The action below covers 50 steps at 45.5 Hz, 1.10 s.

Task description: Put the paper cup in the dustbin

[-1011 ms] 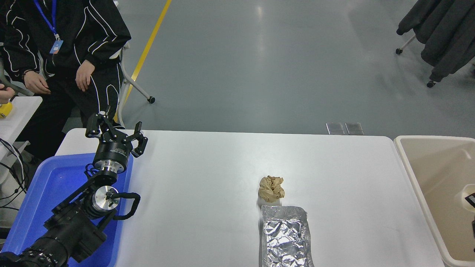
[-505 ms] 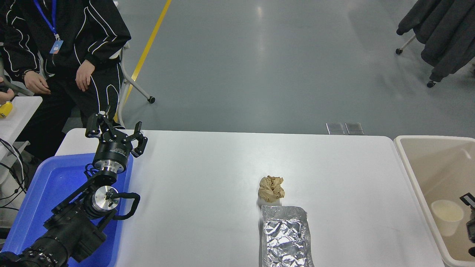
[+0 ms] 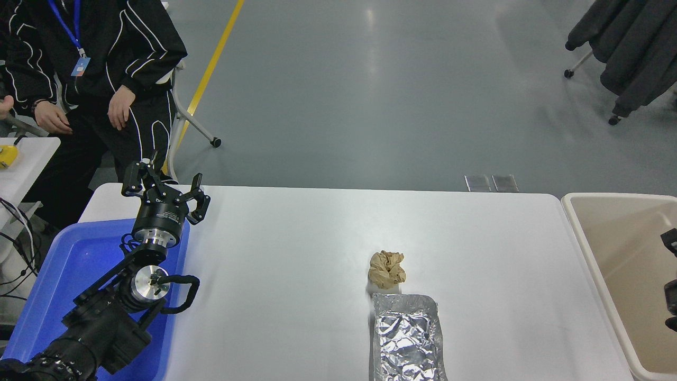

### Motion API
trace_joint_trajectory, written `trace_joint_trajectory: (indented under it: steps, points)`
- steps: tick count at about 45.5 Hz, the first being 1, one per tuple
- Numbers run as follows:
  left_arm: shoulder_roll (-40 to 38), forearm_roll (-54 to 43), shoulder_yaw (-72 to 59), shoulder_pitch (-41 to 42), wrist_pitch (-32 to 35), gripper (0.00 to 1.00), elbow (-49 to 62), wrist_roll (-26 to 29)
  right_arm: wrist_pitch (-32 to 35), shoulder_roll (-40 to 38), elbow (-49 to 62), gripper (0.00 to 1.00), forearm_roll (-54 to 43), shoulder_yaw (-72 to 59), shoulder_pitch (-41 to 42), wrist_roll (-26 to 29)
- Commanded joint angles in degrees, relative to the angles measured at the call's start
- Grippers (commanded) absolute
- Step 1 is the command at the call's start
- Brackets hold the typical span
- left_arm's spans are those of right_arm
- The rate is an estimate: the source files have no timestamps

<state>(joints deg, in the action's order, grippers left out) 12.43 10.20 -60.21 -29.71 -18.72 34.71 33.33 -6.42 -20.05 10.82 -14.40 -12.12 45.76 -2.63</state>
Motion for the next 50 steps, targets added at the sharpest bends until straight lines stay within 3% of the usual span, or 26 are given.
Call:
trace_joint_trajectory:
  steps: [1,14,24,37,44,50]
  points:
    - [0.0,0.0,0.0,0.0,0.0,1.00,0.0,0.0,2.2,-3.5,-2.5,1.00,1.8,5.5,12.1,-0.4]
    - [0.0,0.0,0.0,0.0,0.0,1.00,0.0,0.0,2.7,-6.9,-10.2,1.00,1.9,14.8,25.9,-0.4]
    - [0.1,0.0,0.0,0.0,0.0,1.00,0.0,0.0,2.9,-10.4,-22.6,1.00,3.8,25.5,28.4,-0.4]
    - [0.0,0.0,0.0,0.0,0.0,1.00,0.0,0.1,3.6,-11.5,-42.2,1.00,3.0,49.1,21.0,-2.7]
    - [0.0,0.0,0.0,0.0,0.0,1.00,0.0,0.0,5.8,-8.2,-46.9,1.00,2.7,55.8,14.8,-9.1]
    - [0.1,0.0,0.0,0.0,0.0,1.00,0.0,0.0,5.9,-5.4,-47.0,1.00,2.4,55.4,9.2,-18.8]
